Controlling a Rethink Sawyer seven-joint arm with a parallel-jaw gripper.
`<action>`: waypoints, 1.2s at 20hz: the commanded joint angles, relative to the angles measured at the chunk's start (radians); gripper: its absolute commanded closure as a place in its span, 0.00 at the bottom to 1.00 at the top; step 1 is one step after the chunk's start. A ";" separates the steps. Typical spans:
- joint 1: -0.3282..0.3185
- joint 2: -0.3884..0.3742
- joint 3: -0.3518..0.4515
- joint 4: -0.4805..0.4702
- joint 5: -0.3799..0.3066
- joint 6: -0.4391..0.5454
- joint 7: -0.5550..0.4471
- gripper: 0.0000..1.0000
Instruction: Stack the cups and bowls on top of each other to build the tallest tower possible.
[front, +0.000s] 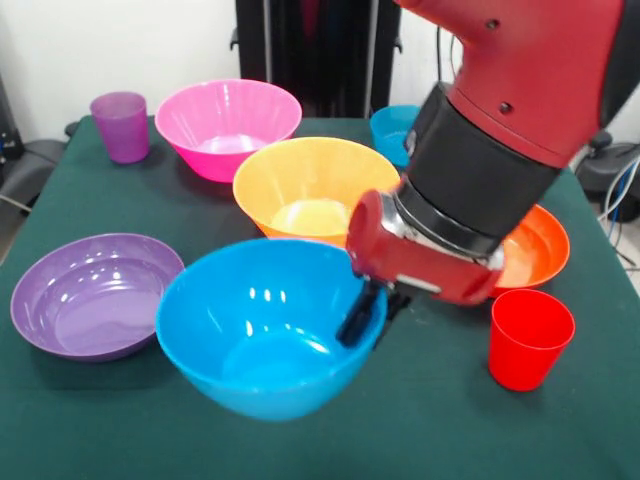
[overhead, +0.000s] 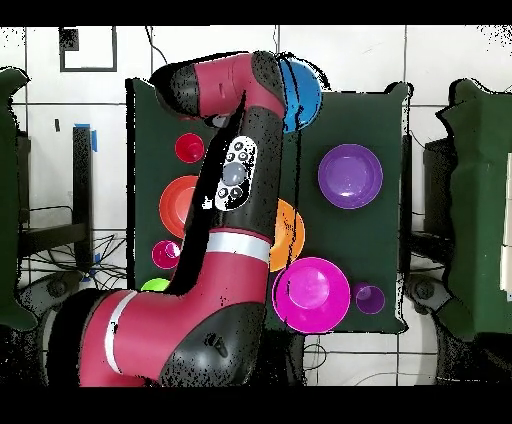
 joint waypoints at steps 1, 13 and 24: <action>-0.019 0.066 0.046 -0.139 0.031 0.057 0.173 1.00; -0.014 0.095 0.042 -0.087 0.042 -0.020 0.196 1.00; -0.015 0.057 0.057 0.060 0.024 -0.113 0.155 1.00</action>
